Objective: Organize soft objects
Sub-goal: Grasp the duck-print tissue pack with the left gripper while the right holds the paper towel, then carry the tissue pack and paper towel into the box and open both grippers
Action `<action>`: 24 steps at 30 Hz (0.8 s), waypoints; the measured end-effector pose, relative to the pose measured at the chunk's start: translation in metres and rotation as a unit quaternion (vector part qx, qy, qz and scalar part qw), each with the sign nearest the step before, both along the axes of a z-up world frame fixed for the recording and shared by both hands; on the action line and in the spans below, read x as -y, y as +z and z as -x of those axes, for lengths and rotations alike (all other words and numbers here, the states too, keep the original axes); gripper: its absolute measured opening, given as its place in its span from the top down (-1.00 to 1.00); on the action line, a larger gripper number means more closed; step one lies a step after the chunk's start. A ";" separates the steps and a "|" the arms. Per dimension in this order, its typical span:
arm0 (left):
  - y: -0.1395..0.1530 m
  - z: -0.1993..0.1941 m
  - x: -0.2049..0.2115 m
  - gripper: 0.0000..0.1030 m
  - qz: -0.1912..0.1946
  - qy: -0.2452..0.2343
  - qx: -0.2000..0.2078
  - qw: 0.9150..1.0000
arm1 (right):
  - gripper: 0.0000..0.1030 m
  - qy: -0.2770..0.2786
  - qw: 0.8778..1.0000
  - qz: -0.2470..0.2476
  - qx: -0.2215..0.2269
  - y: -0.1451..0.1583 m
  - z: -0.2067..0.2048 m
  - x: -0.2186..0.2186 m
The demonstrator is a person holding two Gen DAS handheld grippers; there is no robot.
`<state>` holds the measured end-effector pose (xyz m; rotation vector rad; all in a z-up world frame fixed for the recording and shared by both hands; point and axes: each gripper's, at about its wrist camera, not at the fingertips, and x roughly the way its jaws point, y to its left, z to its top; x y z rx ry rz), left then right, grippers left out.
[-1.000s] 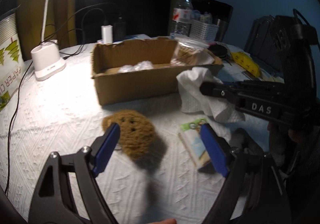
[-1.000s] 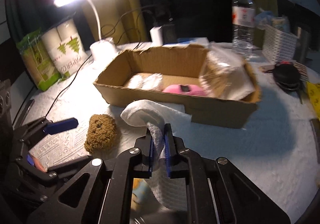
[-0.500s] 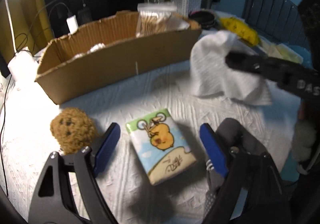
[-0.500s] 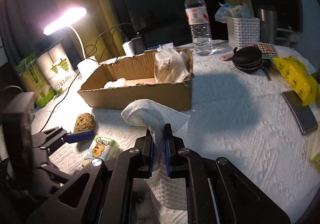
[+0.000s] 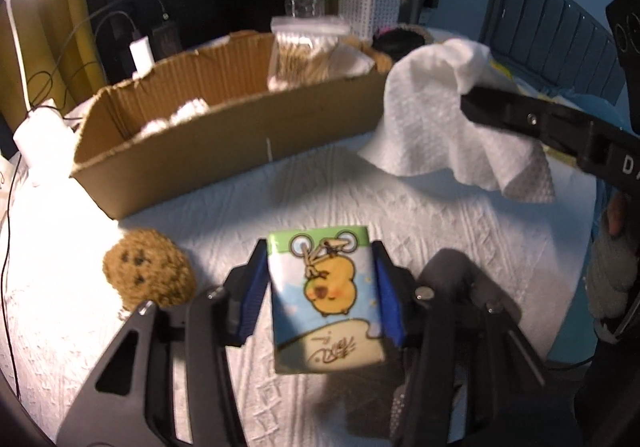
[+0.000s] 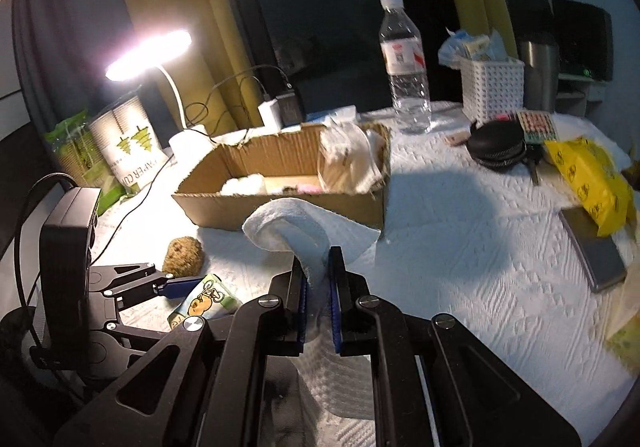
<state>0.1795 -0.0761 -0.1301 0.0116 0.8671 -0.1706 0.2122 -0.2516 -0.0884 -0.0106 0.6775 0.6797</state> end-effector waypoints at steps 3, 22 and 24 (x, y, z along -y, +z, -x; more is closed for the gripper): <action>0.012 0.003 -0.007 0.03 0.008 0.004 0.018 1.000 | 0.80 0.004 1.000 0.000 0.010 0.009 0.000 -0.006; 0.072 -0.004 -0.065 0.03 0.022 0.044 0.102 0.994 | 0.80 0.031 0.998 0.014 0.058 0.058 -0.012 -0.049; 0.076 -0.007 -0.070 0.03 0.023 0.048 0.109 0.993 | 0.80 0.035 0.997 0.016 0.061 0.061 -0.014 -0.055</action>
